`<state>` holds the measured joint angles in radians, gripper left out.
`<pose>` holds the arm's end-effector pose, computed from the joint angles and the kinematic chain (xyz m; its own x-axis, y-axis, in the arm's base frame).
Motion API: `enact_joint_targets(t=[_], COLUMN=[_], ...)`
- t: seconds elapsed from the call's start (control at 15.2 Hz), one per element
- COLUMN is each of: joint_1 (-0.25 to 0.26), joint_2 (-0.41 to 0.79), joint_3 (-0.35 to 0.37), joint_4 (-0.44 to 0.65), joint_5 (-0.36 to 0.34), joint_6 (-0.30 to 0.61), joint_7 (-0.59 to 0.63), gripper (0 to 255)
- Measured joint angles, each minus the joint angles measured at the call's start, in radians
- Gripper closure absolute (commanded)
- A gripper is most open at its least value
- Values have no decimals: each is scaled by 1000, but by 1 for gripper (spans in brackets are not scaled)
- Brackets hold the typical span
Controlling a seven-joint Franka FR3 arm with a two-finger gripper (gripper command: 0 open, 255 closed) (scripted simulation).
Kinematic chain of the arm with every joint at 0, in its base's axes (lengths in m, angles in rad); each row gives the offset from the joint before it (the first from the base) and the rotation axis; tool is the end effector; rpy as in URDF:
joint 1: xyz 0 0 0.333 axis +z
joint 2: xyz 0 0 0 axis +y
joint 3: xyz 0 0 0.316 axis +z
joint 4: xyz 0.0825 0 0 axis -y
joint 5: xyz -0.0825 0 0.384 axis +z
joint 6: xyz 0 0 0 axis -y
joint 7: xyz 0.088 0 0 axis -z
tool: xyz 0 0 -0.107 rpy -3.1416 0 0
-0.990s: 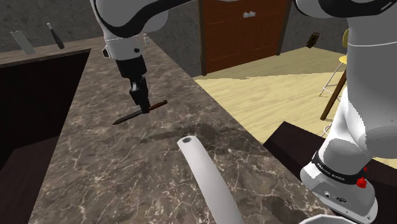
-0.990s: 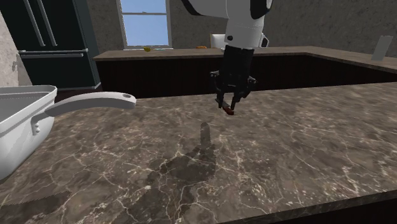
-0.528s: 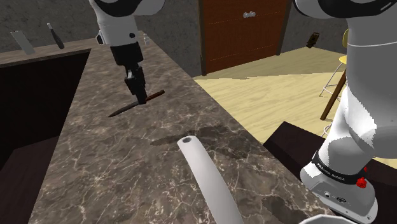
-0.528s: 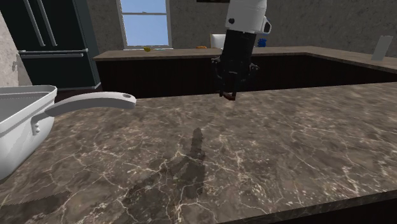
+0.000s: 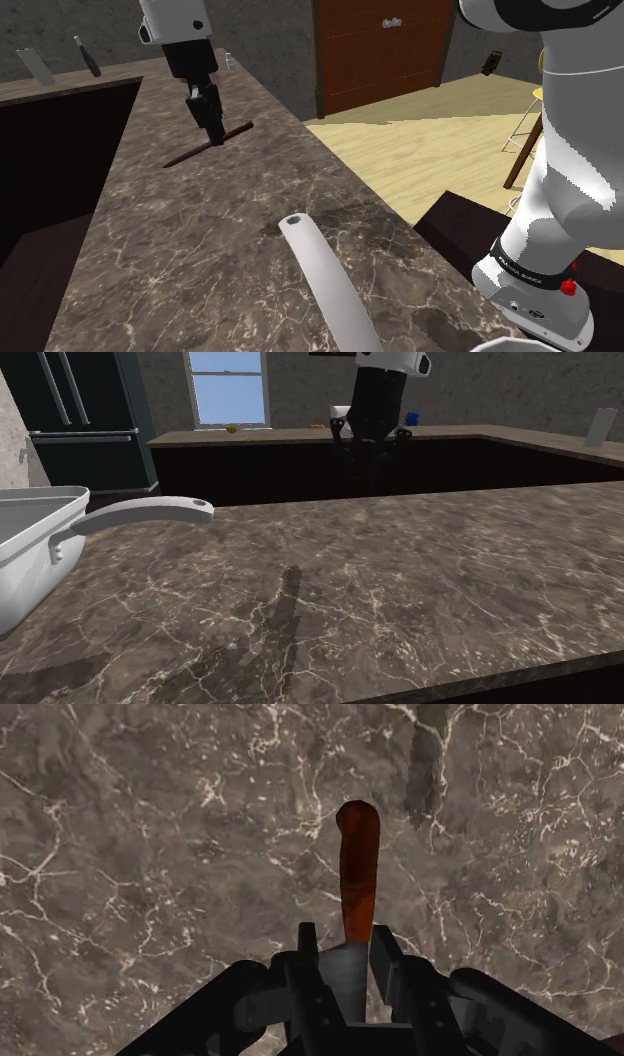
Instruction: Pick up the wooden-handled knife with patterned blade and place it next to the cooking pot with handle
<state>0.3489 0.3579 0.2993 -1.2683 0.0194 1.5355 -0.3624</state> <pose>0.5380 0.3666 0.5553 0.5414 0.8403 -0.0271 0.8301 -0.5394 -0.1413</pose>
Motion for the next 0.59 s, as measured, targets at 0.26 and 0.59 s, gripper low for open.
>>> enact_joint_targets(t=[0.26, 0.59], joint_1=[6, 21], joint_2=[19, 54], joint_3=[1, 2], joint_4=[84, 209], joint_5=[-5, -14], joint_6=[-65, -154], joint_7=[6, 19], gripper=[255, 255])
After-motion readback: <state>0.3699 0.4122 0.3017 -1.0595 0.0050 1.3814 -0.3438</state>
